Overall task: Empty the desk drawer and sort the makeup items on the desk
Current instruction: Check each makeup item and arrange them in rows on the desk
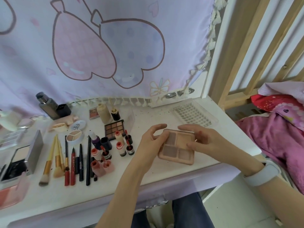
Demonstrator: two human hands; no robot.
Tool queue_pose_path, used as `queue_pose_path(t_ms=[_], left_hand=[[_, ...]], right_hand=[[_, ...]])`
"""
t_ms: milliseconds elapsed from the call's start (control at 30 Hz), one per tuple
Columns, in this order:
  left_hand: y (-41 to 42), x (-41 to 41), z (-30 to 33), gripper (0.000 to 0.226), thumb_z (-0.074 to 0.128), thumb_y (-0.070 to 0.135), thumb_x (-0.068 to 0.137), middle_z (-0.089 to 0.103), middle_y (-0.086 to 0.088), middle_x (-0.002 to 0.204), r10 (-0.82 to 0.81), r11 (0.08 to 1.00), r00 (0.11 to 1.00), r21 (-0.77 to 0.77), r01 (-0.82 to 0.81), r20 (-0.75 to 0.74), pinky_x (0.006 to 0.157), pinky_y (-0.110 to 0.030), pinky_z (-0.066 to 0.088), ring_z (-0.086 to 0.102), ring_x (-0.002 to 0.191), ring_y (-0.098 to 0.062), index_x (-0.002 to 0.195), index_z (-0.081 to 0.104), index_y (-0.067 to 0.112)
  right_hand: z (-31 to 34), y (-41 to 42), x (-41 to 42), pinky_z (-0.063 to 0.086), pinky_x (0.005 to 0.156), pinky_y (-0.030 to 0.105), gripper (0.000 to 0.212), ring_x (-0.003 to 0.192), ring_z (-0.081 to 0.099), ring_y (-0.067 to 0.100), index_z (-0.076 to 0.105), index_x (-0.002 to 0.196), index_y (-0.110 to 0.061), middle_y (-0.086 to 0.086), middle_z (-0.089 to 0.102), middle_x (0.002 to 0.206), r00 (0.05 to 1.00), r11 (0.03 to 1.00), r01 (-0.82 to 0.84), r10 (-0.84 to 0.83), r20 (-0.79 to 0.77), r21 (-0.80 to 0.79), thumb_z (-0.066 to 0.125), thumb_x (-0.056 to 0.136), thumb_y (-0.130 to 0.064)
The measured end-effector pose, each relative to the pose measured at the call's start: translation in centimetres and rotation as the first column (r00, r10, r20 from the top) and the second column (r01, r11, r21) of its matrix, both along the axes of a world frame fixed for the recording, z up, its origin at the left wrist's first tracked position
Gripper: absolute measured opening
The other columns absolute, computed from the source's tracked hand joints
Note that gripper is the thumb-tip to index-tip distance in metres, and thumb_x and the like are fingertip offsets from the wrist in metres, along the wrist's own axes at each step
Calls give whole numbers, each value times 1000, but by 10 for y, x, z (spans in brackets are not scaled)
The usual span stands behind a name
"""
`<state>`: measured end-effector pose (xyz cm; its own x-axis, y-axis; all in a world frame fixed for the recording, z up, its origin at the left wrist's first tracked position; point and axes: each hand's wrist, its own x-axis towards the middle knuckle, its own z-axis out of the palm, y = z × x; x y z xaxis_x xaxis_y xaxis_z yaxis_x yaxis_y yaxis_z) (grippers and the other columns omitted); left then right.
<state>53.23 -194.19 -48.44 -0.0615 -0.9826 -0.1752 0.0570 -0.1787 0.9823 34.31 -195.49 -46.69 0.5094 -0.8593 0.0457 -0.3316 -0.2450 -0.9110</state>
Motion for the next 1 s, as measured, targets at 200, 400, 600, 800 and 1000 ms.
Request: queue_pose_path(t_ms=[200, 400, 600, 800, 1000], left_hand=[[-8, -1, -4, 6, 60, 16, 89, 63, -5, 78, 63, 981, 987, 191, -34, -149, 58, -28, 48, 57, 64, -16, 93, 59, 11], [-12, -4, -7, 9, 58, 14, 90, 64, -5, 78, 162, 964, 965, 244, -110, -205, 68, -30, 49, 58, 71, -15, 88, 64, 8], [-9, -10, -5, 29, 55, 12, 91, 61, -8, 98, 211, 965, 924, 220, -144, -319, 75, -34, 50, 59, 89, -24, 120, 49, 6], [-1, -2, -13, 63, 73, 16, 76, 50, -14, 128, 97, 986, 913, 160, -35, -397, 75, -33, 54, 60, 103, -26, 128, 39, 14], [4, -4, -22, 111, 90, 43, 33, 41, 0, 129, -38, 998, 965, 36, 49, -258, 75, -28, 51, 54, 111, -20, 128, 36, 24]], right_hand=[[-1, 0, -7, 45, 84, 13, 64, 108, 47, -9, 42, 123, -47, -26, 33, 134, 971, 984, -172, 177, -163, 43, 65, 64, -52], [-6, 3, -3, 40, 82, 7, 57, 98, 48, -4, 34, 127, -43, -36, 23, 132, 933, 990, -116, 80, -352, -80, 66, 81, -31], [-12, -2, 8, 38, 75, 3, 45, 78, 54, 1, 57, 125, -18, -19, 44, 126, 931, 943, 102, -202, -304, -316, 66, 82, -26], [-12, -5, 10, 38, 73, 3, 40, 79, 50, -6, 63, 115, -19, -11, 55, 107, 917, 943, 54, -177, -358, -327, 66, 80, -36], [-4, -9, 11, 40, 74, 6, 37, 85, 52, -1, 65, 110, -24, -9, 58, 101, 906, 968, 74, -165, -390, -238, 63, 78, -44]])
